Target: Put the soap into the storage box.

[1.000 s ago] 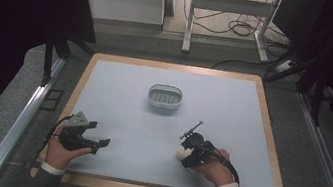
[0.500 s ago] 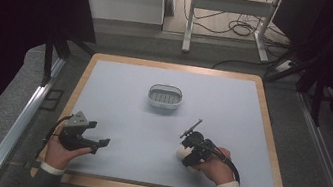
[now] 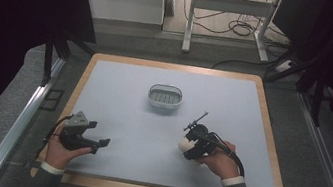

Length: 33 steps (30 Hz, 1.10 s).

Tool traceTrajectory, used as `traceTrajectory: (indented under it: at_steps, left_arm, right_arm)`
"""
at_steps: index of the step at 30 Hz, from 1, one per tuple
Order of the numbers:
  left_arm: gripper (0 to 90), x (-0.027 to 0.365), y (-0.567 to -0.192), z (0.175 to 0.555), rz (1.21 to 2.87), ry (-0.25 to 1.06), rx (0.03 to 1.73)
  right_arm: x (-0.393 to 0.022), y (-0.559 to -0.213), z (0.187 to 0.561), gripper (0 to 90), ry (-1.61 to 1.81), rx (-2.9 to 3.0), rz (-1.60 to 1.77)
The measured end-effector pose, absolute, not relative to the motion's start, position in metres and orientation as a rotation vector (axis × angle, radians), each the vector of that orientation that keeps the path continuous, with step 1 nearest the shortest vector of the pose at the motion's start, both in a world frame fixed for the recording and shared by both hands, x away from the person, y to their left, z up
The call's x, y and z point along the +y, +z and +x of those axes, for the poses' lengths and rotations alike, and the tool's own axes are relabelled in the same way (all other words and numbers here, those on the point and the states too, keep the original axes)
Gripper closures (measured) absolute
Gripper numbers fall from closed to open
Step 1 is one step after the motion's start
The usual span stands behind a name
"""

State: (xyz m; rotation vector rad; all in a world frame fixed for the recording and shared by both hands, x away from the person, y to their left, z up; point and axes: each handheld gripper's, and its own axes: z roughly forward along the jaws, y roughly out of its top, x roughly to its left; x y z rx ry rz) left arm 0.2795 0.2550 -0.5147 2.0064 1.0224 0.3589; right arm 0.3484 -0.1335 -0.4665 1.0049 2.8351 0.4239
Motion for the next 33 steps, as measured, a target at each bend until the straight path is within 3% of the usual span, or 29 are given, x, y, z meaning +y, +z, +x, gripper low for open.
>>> traceTrajectory:
  at_steps: [33]
  left_arm:
    - [12.9,0.253,-0.516,0.280,2.022,0.353,1.019]
  right_arm:
    - [-0.128,-0.425,0.403,49.7,0.598,2.782,0.967]
